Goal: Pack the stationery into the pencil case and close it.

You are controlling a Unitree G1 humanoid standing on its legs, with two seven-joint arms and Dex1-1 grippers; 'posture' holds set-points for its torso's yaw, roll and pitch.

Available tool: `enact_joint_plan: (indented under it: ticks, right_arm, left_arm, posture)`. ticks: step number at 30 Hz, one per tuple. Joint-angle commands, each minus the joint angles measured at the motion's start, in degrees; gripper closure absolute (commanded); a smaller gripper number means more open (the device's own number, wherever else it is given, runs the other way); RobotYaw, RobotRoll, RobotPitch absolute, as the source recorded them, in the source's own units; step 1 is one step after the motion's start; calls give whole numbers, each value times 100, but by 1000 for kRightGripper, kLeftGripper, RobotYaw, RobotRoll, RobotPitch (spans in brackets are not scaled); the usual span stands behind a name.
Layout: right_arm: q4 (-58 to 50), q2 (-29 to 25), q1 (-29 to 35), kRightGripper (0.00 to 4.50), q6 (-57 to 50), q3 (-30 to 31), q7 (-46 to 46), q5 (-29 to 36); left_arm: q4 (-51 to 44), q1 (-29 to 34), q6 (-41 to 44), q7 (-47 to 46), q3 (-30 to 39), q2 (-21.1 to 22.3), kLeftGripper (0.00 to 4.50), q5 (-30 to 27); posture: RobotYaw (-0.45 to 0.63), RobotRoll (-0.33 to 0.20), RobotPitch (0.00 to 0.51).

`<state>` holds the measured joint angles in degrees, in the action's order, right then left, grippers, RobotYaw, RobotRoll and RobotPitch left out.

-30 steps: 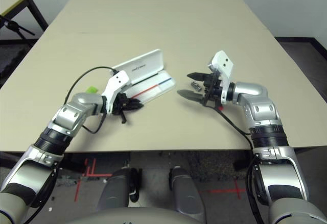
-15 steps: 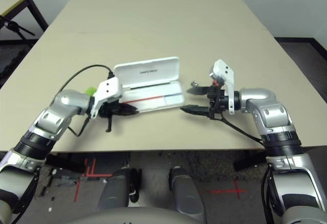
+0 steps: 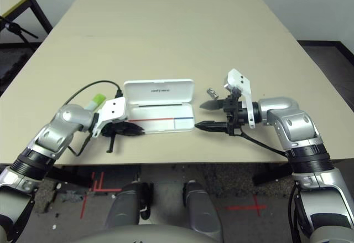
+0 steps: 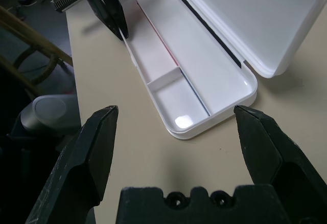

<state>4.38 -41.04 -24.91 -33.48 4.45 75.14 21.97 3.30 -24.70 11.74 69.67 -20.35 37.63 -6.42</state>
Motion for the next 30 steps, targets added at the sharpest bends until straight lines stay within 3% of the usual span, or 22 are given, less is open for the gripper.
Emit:
enact_joint_plan:
  ticks: [1,5,9,18,27,30]
  right_arm:
    - [-164,-69,70,0,-42,122,60,48]
    - [-194,-95,89,0,-49,144,59,49]
    - [-221,-117,114,0,-51,161,43,63]
    - [-273,-222,133,0,-76,98,67,117]
    - [-373,-499,69,0,-499,-513,-139,602]
    - [-222,-357,-146,0,-1191,-958,-1168,609]
  left_arm:
    - [88,58,-4,-80,-35,-41,4493,129]
    - [61,81,39,-91,-34,-49,4493,149]
    - [-77,110,155,-103,12,-44,3535,83]
    - [-1224,414,718,31,616,554,28,-441]
    - [-2059,246,1542,-128,1430,907,28,-1200]
    - [-2123,276,1615,-189,1438,892,28,-1229]
  posture:
    - [-70,0,116]
    - [-73,0,117]
    - [-76,0,119]
    - [-80,0,119]
    - [-75,0,125]
    - [-79,0,126]
